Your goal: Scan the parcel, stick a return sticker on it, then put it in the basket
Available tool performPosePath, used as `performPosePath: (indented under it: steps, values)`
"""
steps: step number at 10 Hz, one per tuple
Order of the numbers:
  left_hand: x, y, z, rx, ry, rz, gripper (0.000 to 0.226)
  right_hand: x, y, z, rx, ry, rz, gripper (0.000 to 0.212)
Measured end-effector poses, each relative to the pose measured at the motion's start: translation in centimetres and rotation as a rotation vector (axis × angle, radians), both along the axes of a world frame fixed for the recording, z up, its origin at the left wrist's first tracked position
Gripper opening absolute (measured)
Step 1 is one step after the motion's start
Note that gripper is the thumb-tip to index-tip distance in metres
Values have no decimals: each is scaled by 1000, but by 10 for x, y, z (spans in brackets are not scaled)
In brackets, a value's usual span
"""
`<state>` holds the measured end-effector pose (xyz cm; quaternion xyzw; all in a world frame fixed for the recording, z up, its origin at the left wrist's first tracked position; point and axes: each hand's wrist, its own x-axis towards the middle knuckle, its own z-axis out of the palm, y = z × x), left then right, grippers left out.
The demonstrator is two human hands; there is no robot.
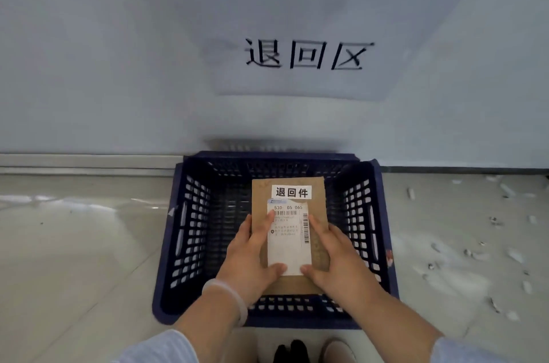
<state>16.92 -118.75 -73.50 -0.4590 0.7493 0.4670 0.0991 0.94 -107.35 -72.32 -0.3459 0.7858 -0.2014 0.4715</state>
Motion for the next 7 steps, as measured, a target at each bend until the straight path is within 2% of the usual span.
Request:
performPosePath:
  steps: [2,4,6,7]
  values:
    - [-13,-6,-107,79,-79,-17,103,-7,-6,-113,59,-32,25,97]
    - [-22,-14,-164,173,-178,-146,105,-15,-7,-171,148,-74,75,93]
    - [-25,-21,-161,185,-343,-244,102,-22,-7,-167,262,-85,162,90]
    - [-29,-27,-120,129,-372,-235,96,-25,-6,-128,250,-11,154,90]
